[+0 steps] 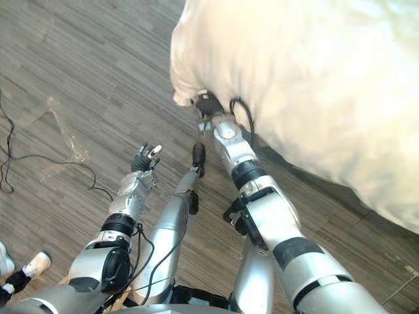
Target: Tidy the bed and pick cloth on bed and put in laundry
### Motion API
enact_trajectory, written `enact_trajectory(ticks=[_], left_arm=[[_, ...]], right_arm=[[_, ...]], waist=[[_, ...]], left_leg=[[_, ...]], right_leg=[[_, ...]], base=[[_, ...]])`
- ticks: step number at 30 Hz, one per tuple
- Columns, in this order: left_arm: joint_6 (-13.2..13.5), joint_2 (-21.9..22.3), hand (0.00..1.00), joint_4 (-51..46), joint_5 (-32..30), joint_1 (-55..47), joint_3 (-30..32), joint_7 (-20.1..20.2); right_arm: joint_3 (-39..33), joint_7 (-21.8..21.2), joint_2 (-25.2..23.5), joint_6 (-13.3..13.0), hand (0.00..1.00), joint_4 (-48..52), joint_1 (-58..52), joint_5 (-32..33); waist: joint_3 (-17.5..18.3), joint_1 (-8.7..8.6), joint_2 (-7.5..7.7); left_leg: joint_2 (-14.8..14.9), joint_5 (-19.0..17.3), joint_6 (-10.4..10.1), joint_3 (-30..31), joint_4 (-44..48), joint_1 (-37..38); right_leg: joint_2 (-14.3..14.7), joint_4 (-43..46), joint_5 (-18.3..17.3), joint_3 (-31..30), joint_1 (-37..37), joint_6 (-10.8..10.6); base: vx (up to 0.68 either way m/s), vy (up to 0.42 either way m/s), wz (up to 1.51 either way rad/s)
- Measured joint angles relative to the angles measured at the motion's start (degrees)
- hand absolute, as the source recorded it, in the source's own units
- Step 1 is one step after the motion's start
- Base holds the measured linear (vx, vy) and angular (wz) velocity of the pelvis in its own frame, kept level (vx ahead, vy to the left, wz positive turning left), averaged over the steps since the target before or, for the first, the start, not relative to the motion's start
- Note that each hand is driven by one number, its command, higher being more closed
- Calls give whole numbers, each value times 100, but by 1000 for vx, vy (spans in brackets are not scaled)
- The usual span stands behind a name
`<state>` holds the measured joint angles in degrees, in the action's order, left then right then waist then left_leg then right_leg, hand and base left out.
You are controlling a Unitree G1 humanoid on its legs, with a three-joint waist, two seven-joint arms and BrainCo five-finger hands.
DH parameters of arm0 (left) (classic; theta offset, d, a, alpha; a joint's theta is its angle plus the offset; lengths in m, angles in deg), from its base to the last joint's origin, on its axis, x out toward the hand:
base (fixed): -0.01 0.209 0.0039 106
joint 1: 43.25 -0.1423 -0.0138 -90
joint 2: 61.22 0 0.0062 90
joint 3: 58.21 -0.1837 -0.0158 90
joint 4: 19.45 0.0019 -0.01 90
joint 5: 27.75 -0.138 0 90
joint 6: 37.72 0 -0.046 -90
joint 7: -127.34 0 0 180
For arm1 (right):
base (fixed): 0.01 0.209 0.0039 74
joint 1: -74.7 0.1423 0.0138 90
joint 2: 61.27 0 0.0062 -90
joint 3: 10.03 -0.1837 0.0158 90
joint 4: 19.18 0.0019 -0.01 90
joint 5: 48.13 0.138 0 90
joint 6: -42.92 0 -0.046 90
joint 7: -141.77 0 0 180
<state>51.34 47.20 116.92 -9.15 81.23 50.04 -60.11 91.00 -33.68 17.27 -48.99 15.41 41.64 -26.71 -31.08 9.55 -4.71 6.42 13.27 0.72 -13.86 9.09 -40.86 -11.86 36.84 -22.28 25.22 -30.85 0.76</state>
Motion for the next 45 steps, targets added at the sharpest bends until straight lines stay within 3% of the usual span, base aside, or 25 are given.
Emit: enact_trajectory(ticks=[5, 7, 10, 11, 15, 18, 20, 23, 27, 29, 32, 36, 38, 39, 41, 43, 45], left_arm=[[-25, 259, 0, 83, 4, -311, -54, -328], [-32, 154, 0, 269, 13, -441, -484, -419], [-88, -13, 0, 344, 26, -641, -1055, -417], [-131, -142, 0, 343, 28, -780, -1380, -413], [-268, -460, 0, 295, -10, -1360, -2134, -364], [-292, -773, 0, 215, -242, -2144, -2480, -141], [-292, -829, 0, 235, -254, -2556, -2562, -109], [-104, -864, 0, 346, -485, -2819, -2667, 84], [107, -925, 0, 465, -603, -2903, -2706, 252], [182, -936, 0, 467, -554, -2892, -2792, 315], [325, -942, 0, 524, -359, -2782, -2849, 414], [412, -956, 0, 717, -333, -2451, -2886, 506], [451, -933, 0, 717, -243, -2206, -2915, 510], [514, -896, 0, 723, -167, -1913, -2940, 519], [555, -845, 0, 727, -167, -1716, -2936, 534], [571, -690, 0, 711, -60, -1407, -2877, 534], [556, -545, 0, 706, -4, -1303, -2811, 495]], right_arm=[[-390, -493, 13, -481, 100, 17, -1456, 110], [-382, -801, 15, -712, 100, 96, -2203, 85], [-93, -1158, 53, -987, 100, 388, -2981, -594], [416, -1406, 133, -1101, 100, 653, -3299, -950], [1893, -2335, 107, -1255, 100, 1493, -3963, -1168], [2701, -3013, 42, -1436, 100, 2290, -4345, -1068], [2840, -3160, -19, -1515, 100, 2554, -4394, -880], [2868, -3252, -88, -1521, 100, 2978, -4245, -174], [2868, -3133, -437, -1147, 100, 3424, -3549, 543], [2733, -2816, -658, -827, 100, 3435, -2966, 780], [2410, -2277, -777, -587, 100, 3425, -2355, 933], [1613, -1714, -774, -474, 100, 3310, -1795, 1321], [1205, -1480, -643, -474, 100, 3295, -1454, 1544], [896, -1254, -392, -480, 100, 3290, -1096, 1737], [725, -1131, -255, -484, 100, 3290, -903, 1779], [641, -770, -56, -502, 100, 3293, -685, 1773], [632, -481, -36, -609, 100, 3294, -689, 1798]], waist=[[14, -445, 27], [28, -647, 48], [39, -784, 66], [49, -856, 86], [78, -888, 146], [237, -846, 393], [425, -816, 497], [580, -684, 492], [595, -681, 392], [609, -681, 213], [622, -608, 1], [593, -433, -114], [569, -367, -168], [519, -350, -271], [484, -295, -345], [428, -217, -477], [414, -207, -517]], left_leg=[[77, -104, 45, -613, -205, 923], [23, -114, 16, -776, -464, 1411], [-59, -78, -31, -772, -704, 1770], [-68, -72, -36, -765, -734, 1896], [-120, -87, -58, -733, -915, 2527], [-135, -120, -76, -737, -1042, 3087], [-147, -182, -63, -754, -1041, 3273], [-165, -404, -83, -779, -1002, 3613], [-163, -473, -80, -777, -939, 3645], [-144, -445, -113, -771, -1007, 3436], [-133, -339, -196, -740, -1146, 2932], [-162, -60, -191, -700, -1200, 2342], [-217, 67, -148, -641, -1189, 2023], [-275, 186, -147, -586, -1162, 1694], [-288, 219, -141, -558, -1091, 1436], [-291, 287, -179, -541, -1010, 965], [-288, 382, -195, -532, -1002, 696]], right_leg=[[70, -267, 192, -549, 549, -110], [69, -322, 200, -731, 791, -119], [78, -412, 198, -779, 1056, -124], [87, -479, 196, -773, 1194, -127], [148, -904, 260, -711, 1973, -236], [215, -1469, 424, -680, 2728, -395], [236, -1740, 558, -682, 3031, -468], [239, -2010, 664, -714, 3423, -499], [221, -2060, 682, -720, 3456, -463], [230, -1932, 708, -727, 3153, -442], [233, -1726, 739, -733, 2486, -394], [148, -1246, 704, -742, 1692, -352], [48, -924, 604, -743, 1268, -336], [-71, -548, 471, -730, 839, -311], [-132, -313, 398, -736, 525, -278], [-213, 125, 260, -787, -78, -202], [-238, 376, 179, -833, -460, -130]], base=[[29, -6, -60], [21, -16, -50], [53, -36, -18], [81, -49, -5], [125, -45, 0], [132, 3, -2], [117, 28, -7], [44, 58, -15], [-80, 47, -11], [-128, 57, -2], [-103, 56, 7], [-35, 21, 14], [-35, -22, 26], [-54, -30, 35], [-61, -41, 22], [-70, -61, 15], [-72, -83, 12]])
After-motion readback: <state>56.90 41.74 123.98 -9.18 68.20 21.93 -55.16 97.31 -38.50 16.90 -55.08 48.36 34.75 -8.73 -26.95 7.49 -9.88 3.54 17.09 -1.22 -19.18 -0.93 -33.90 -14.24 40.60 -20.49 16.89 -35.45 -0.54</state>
